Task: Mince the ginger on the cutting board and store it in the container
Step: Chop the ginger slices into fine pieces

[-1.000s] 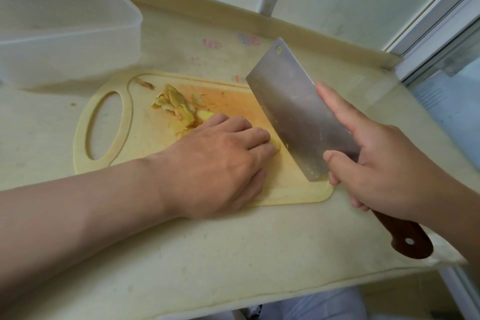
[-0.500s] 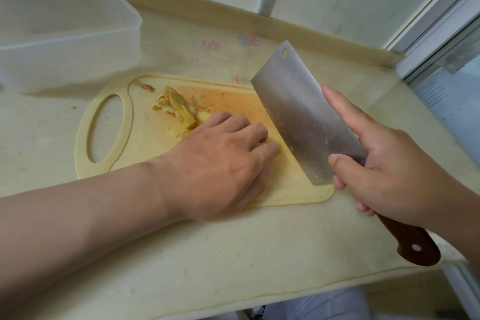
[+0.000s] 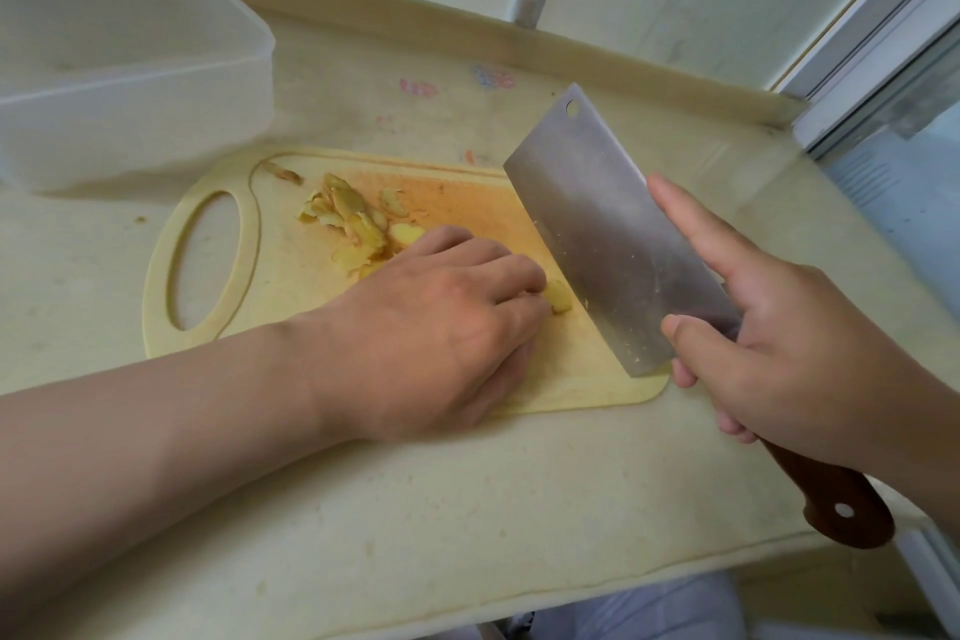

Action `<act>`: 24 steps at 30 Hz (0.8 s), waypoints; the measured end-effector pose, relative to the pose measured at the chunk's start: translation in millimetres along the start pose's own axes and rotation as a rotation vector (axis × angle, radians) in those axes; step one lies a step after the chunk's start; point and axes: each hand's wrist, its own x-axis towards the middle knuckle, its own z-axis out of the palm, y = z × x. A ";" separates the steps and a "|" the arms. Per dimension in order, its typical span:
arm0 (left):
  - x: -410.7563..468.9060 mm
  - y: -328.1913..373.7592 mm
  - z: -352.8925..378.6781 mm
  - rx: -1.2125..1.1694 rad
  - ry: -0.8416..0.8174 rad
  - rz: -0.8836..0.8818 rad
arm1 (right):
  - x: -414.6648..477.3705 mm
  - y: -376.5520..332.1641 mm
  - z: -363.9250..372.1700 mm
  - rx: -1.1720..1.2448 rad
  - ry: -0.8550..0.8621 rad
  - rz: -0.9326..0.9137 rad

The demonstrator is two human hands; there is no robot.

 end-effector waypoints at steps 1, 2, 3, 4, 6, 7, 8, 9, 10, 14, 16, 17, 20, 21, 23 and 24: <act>-0.5 0.2 0.0 0.004 0.003 0.003 | -1.0 -0.4 0.8 -0.006 0.006 -0.002; -1.0 0.0 0.0 0.004 -0.002 0.000 | -1.9 -0.6 1.5 -0.014 0.013 -0.004; -1.2 -0.3 0.2 0.003 -0.010 -0.006 | -2.9 -0.8 1.8 -0.028 0.018 -0.007; -1.2 -0.7 0.7 0.000 -0.015 -0.010 | -3.8 -0.9 2.0 -0.047 0.022 -0.012; -1.2 -0.9 1.4 -0.008 -0.016 -0.013 | -6.1 -0.7 2.5 -0.085 0.028 -0.027; -1.2 -1.0 1.6 -0.009 -0.015 -0.013 | -7.4 -0.9 2.7 -0.094 0.033 -0.033; -1.3 -1.2 1.8 -0.010 -0.014 -0.012 | -8.3 -1.0 3.0 -0.099 0.039 -0.039; -1.4 -1.6 1.9 -0.012 -0.014 -0.012 | -8.9 -1.3 3.2 -0.104 0.044 -0.043; -1.4 -1.8 2.1 -0.015 -0.015 -0.012 | -8.9 -1.4 3.6 -0.110 0.048 -0.047; -0.8 -2.7 2.5 -0.027 -0.024 -0.010 | -5.9 -1.2 5.1 -0.134 0.057 -0.079; -0.8 -2.6 2.9 -0.024 -0.030 -0.011 | -4.4 -1.2 5.4 -0.141 0.054 -0.082; -0.9 -2.4 3.1 -0.022 -0.034 -0.013 | -3.8 -1.2 5.4 -0.143 0.052 -0.079; -0.9 -2.6 3.4 -0.017 -0.045 -0.015 | -2.1 -1.6 5.9 -0.140 0.063 -0.063; -0.8 -2.8 3.4 -0.018 -0.046 -0.013 | -1.9 -1.9 6.4 -0.134 0.071 -0.055; -0.2 -3.0 3.9 -0.027 -0.048 -0.003 | -1.6 -2.7 7.7 -0.125 0.082 -0.041; 0.1 -3.1 4.2 -0.031 -0.050 0.002 | -1.4 -2.9 8.2 -0.127 0.085 -0.038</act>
